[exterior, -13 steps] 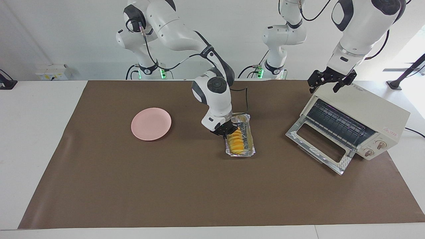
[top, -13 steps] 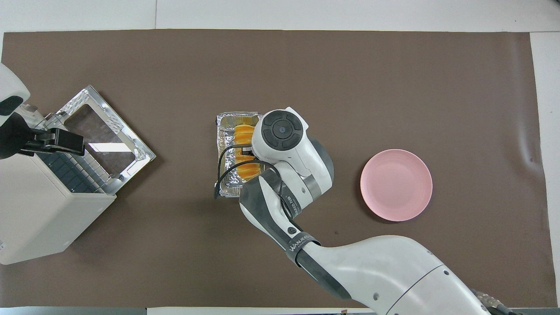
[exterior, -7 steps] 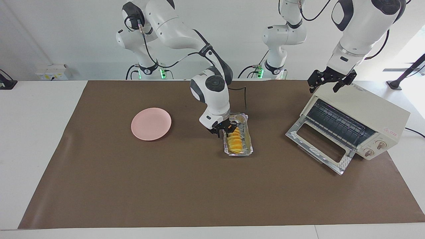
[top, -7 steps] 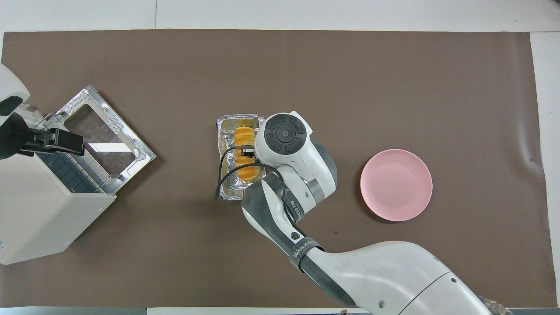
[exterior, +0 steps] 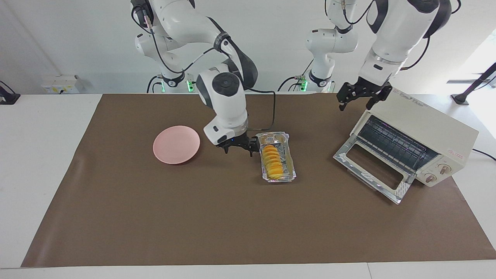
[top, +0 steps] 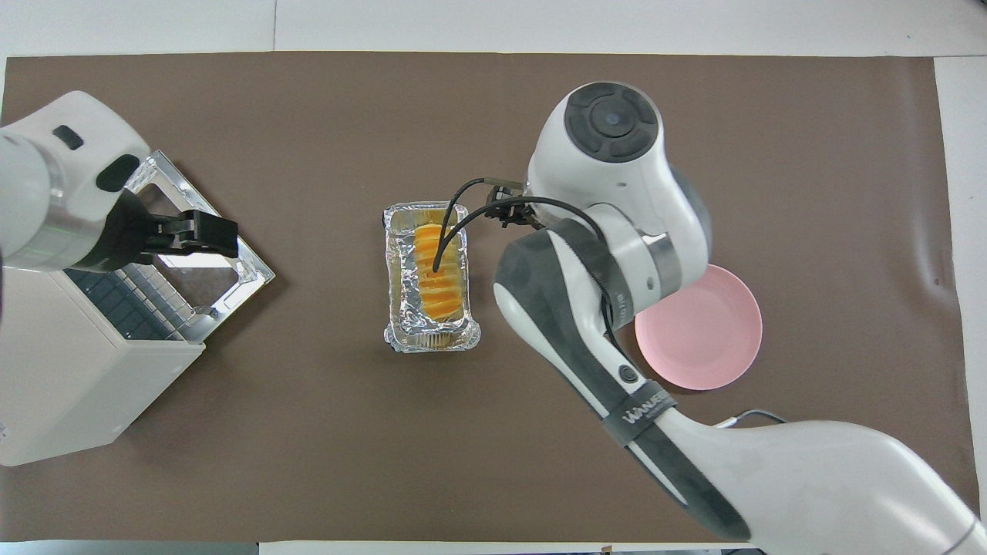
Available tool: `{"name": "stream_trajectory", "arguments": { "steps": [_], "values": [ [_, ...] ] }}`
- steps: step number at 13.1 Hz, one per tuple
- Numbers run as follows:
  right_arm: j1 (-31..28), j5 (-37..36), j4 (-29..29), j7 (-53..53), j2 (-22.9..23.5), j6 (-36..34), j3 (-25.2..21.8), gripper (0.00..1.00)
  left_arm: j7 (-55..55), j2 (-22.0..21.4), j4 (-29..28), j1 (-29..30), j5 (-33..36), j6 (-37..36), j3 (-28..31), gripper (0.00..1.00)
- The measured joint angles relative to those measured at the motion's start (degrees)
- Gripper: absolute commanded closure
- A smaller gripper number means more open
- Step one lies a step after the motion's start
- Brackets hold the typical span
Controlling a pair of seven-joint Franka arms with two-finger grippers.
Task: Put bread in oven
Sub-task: 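Grasp the foil tray with the left gripper while the right gripper withdraws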
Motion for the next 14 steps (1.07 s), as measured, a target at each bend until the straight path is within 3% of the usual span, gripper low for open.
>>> {"name": "stream_trajectory", "arguments": {
  "steps": [2,5,7,8,9,14],
  "values": [
    [-4.6,0.0,0.0,-7.1,-3.6,-3.7,-0.3,0.00,-7.0,3.6,0.1,-6.4,-0.2,5.1,-0.3,0.00],
    [-12.6,-0.1,-0.1,-21.4,-6.8,-5.7,-0.7,0.00,-20.9,15.0,3.6,-17.2,2.4,13.2,-0.4,0.00],
    [-17.5,-0.9,-0.1,-29.1,-8.1,-5.7,-0.8,0.00,-23.5,21.1,4.7,-21.0,3.6,17.4,-0.4,0.00],
    [-19.4,-1.2,-0.1,-32.5,-8.9,-5.9,-0.8,0.00,-23.8,22.9,4.6,-22.1,3.6,18.5,-0.3,0.08],
    [-21.2,-1.3,-0.1,-35.3,-10.1,-6.6,-0.8,0.00,-24.1,24.5,4.5,-22.9,3.7,18.9,-0.3,0.24],
    [-27.2,-1.3,0.0,-43.2,-19.0,-18.2,-0.8,0.00,-24.7,28.6,3.0,-23.8,4.1,22.9,0.1,0.61]
  ]
}}
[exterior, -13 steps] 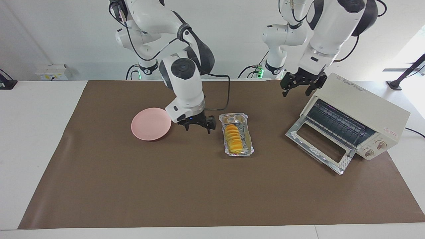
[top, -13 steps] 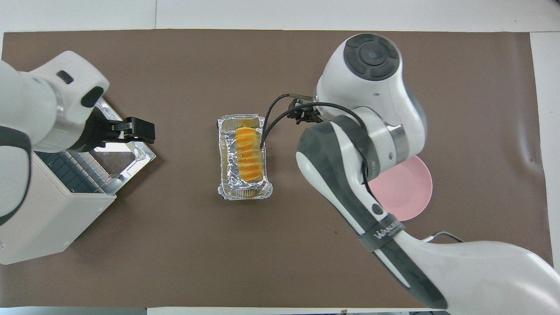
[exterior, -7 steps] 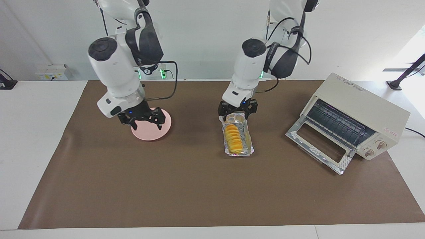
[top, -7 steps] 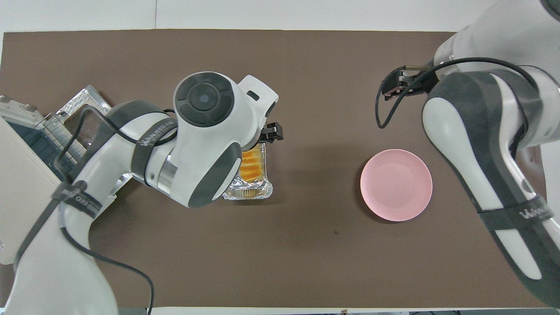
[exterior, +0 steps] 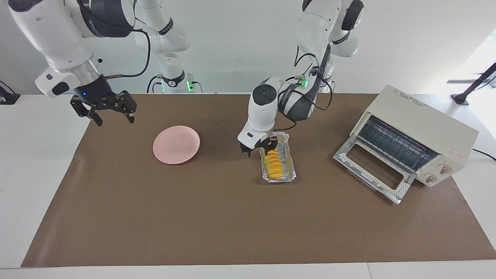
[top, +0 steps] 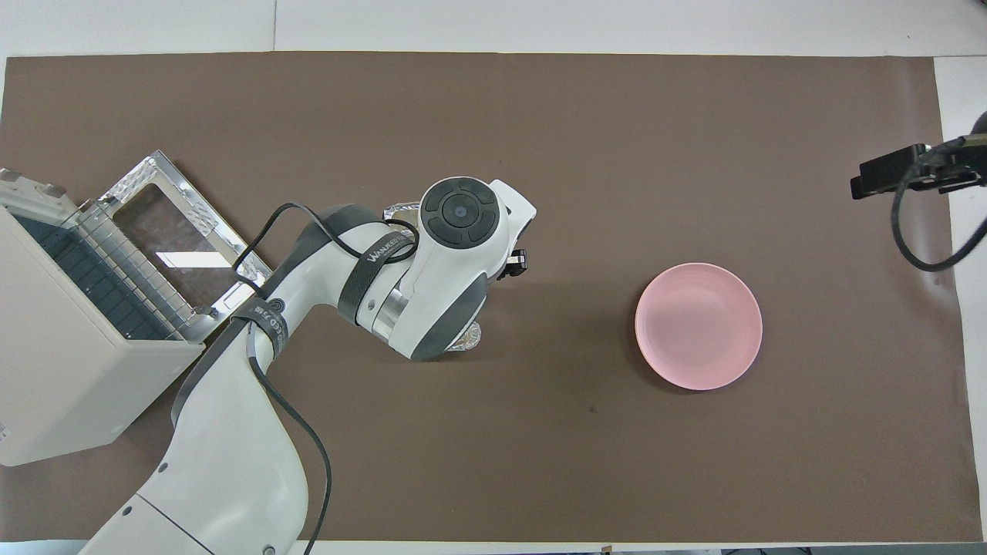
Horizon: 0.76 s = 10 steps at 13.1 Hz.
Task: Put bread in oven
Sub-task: 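Grasp the foil tray with the left gripper while the right gripper withdraws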
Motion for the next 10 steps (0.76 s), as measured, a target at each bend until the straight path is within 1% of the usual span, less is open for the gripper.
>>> {"name": "stream_trajectory", "arguments": {
  "steps": [1,2,4,5,6,7,10],
  "values": [
    [-0.4,0.0,0.0,-0.5,-1.6,-2.5,0.0,0.00,0.0,0.2,-0.4,0.0,0.0,0.6,0.1,0.65],
    [-0.5,0.0,-0.1,-0.5,-2.9,-4.9,0.0,0.00,0.0,0.4,-0.8,0.0,0.0,1.1,0.2,0.66],
    [-0.5,0.0,-0.2,-0.7,-4.4,-7.8,0.0,0.00,0.0,0.5,-1.1,0.1,0.0,1.3,0.4,0.66],
    [-0.6,-0.1,-0.3,-0.7,-4.7,-8.4,0.0,0.00,0.0,0.5,-1.5,0.2,0.1,1.3,0.5,0.72],
    [-0.7,-0.3,-0.4,-0.9,-4.8,-8.6,0.0,0.00,0.0,0.5,-2.1,0.4,0.1,1.6,0.5,0.88],
    [-0.8,-0.9,-0.5,-1.9,-4.8,-8.7,0.0,0.00,0.0,0.5,-2.8,0.6,0.1,2.1,0.6,1.00],
    [-1.2,-2.7,-1.2,-4.9,-4.9,-8.2,0.0,0.00,0.0,0.5,-3.5,0.6,0.1,2.5,0.6,1.00]
  ]
}}
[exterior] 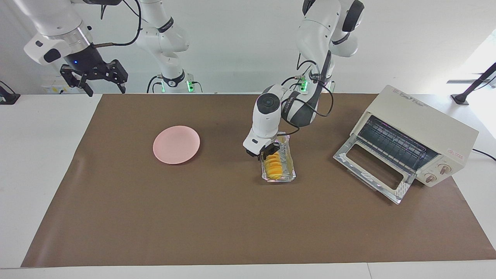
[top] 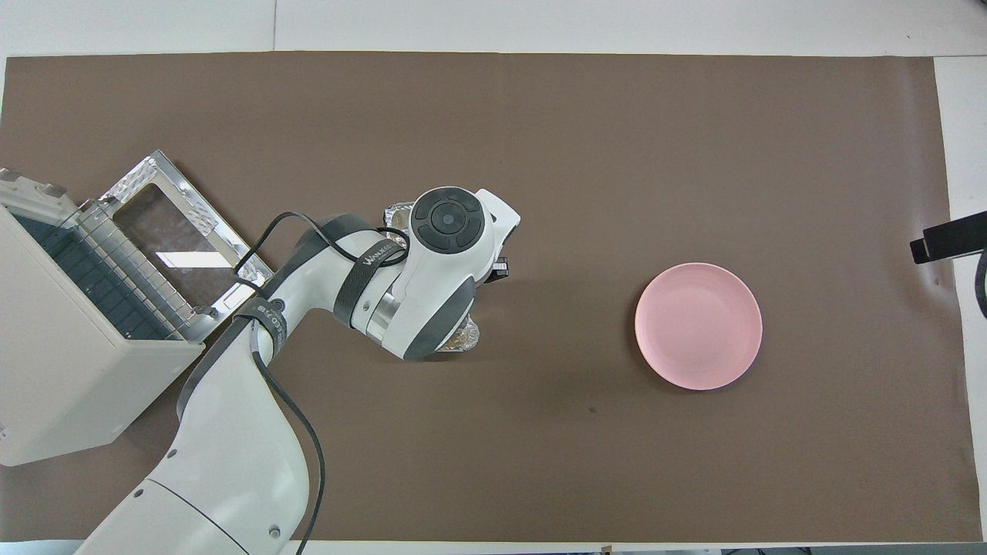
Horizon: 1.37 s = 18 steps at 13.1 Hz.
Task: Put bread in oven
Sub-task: 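Grasp the foil tray with the left gripper while the right gripper withdraws, then carry the foil tray with the left gripper into the open oven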
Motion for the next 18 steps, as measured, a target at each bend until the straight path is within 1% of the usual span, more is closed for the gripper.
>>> {"name": "stream_trajectory", "arguments": {
  "steps": [1,2,4,6,7,8,11,13,16,18],
  "values": [
    [-0.2,-0.1,-0.6,-0.2,-0.1,0.7,0.0,0.00,-0.2,0.0,0.3,0.0,0.0,-0.6,0.1,1.00],
    [-0.4,-0.1,-1.4,-0.2,-0.2,1.4,0.1,0.00,-1.2,0.0,1.7,0.0,0.0,-2.9,0.3,1.00],
    [-1.2,-0.1,-2.6,-0.2,-0.4,2.2,0.4,0.00,-4.5,0.2,7.9,0.0,0.0,-10.1,2.1,1.00],
    [-1.6,-0.1,-2.8,-0.2,-0.4,2.5,0.4,0.00,-5.8,-0.1,13.7,0.5,-0.5,-14.4,6.4,1.00],
    [-1.7,-0.1,-2.8,-0.2,-0.4,2.5,0.5,0.00,-5.9,-0.7,15.2,2.1,-0.9,-15.2,8.2,1.00],
    [-1.7,-0.1,-2.8,-0.2,-0.5,2.5,0.5,0.00,-5.8,-1.5,15.9,5.1,-1.1,-15.8,9.1,1.00],
    [-1.7,-0.1,-2.8,-0.2,-0.5,2.5,0.6,0.00,-4.0,-2.3,15.5,15.0,-1.5,-16.1,9.4,1.00],
    [-1.7,-0.1,-2.8,-0.2,-0.6,2.5,0.6,0.00,-3.2,-2.4,14.2,19.3,-1.5,-16.5,9.4,1.00],
    [-1.8,-0.1,-2.9,-0.2,-0.7,2.5,0.6,0.00,-1.0,-3.2,10.3,23.5,-1.5,-16.5,9.5,1.00],
    [-1.8,-0.1,-3.0,-0.2,-0.8,2.5,0.7,0.00,-0.9,-3.8,9.1,24.5,-1.5,-16.6,10.5,1.00]
  ]
}}
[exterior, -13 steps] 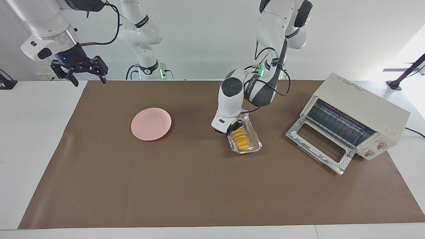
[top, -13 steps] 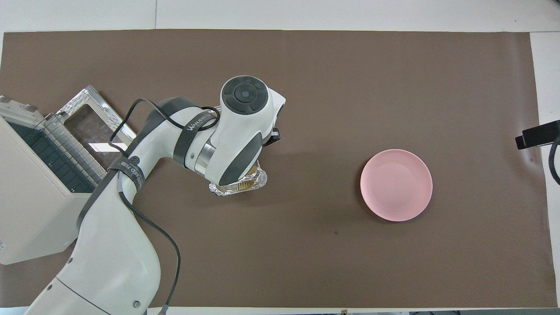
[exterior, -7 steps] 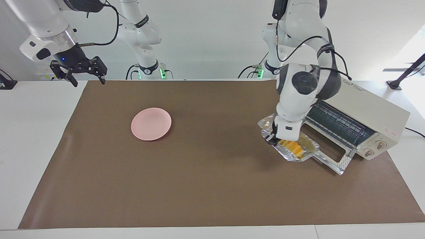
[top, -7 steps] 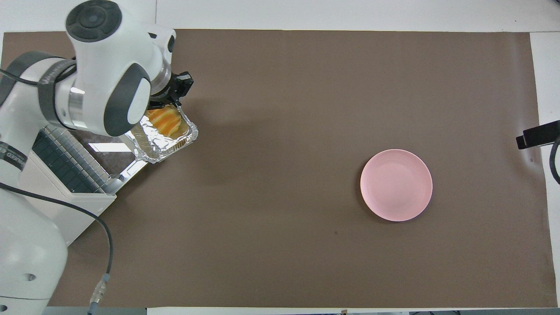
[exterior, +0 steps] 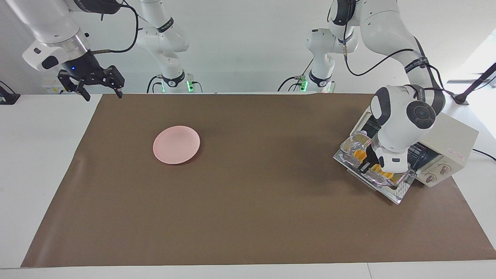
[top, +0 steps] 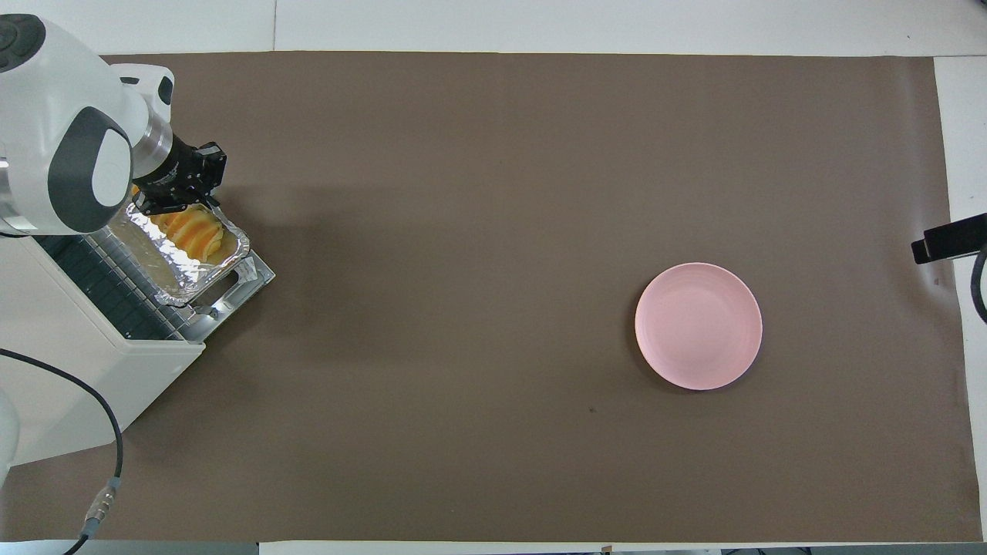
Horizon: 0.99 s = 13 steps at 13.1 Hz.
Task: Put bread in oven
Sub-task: 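Carry the foil tray with the left gripper into the open oven, then open the left gripper and lift it off the tray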
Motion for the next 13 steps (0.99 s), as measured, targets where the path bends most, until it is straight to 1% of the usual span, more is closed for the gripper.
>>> {"name": "stream_trajectory", "arguments": {
  "steps": [3,6,9,13],
  "values": [
    [0.0,0.0,-0.1,0.0,0.0,0.0,0.3,0.00,1.0,-0.6,-0.3,0.5,1.2,-2.2,2.4,1.00],
    [0.0,0.0,-0.1,0.0,0.0,0.0,0.3,0.00,5.0,-1.3,-0.9,2.4,1.9,-4.3,2.9,1.00],
    [0.0,0.0,-0.1,0.0,0.0,0.0,0.3,0.00,9.9,-2.8,-3.6,5.5,2.0,-4.6,3.0,1.00],
    [0.0,0.0,-0.1,0.0,0.0,0.0,0.3,0.00,11.7,-3.8,-5.8,6.4,2.4,-4.5,3.0,1.00]
  ]
}}
